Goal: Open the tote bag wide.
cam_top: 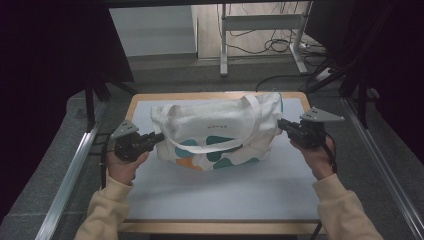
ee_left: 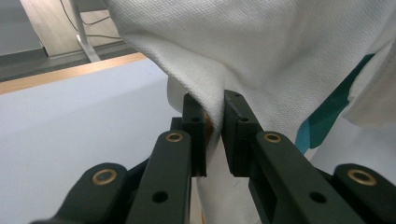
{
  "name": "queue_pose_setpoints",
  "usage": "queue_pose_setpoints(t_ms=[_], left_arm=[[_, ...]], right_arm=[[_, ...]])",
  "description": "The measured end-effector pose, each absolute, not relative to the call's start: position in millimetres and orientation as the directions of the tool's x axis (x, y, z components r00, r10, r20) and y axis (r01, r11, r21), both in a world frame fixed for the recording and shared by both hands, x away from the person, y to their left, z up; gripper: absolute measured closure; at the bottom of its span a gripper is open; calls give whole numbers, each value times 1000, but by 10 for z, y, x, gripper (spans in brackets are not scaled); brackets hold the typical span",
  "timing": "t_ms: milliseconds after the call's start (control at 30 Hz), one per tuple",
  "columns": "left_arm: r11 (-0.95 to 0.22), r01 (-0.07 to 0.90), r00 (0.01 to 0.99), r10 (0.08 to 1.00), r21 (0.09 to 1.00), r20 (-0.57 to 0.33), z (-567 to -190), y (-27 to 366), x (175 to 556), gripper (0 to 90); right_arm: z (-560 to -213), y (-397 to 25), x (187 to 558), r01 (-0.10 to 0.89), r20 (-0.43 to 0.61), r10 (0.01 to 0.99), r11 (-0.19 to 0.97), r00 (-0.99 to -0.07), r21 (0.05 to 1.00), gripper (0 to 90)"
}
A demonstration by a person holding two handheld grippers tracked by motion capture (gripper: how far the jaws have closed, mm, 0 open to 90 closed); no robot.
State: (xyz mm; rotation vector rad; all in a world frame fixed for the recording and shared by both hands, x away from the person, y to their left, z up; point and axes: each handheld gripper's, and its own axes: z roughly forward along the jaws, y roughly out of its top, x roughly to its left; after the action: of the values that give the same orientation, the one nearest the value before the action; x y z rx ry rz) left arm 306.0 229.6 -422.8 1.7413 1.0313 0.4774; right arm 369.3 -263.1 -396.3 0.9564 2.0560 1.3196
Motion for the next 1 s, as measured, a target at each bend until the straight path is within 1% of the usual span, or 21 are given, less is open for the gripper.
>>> queue_pose_setpoints(t_ms=[167, 267, 400, 700, 1000], left_arm=[[-139, 392, 561, 819, 909, -116, -4239, 2299, 2946, 810], [-137, 376, 569, 815, 916, -111, -4291, 2303, 2893, 812], [-143, 378, 578, 809, 915, -112, -4340, 2299, 2870, 815], [-167, 411, 570, 814, 896, -110, -4494, 2226, 2922, 822], [-179, 435, 572, 811, 883, -118, -4581, 2207, 2947, 826]], right_arm=[[-4016, -2681, 3548, 250, -53, 781, 263, -623, 932, 861], [-4065, -2690, 3489, 238, -61, 778, 264, -626, 935, 861], [-4126, -2693, 3445, 232, -72, 773, 276, -630, 933, 861], [-4377, -2659, 3495, 287, -47, 775, 288, -630, 914, 862], [-4498, -2642, 3541, 319, -25, 780, 284, -625, 904, 861]])
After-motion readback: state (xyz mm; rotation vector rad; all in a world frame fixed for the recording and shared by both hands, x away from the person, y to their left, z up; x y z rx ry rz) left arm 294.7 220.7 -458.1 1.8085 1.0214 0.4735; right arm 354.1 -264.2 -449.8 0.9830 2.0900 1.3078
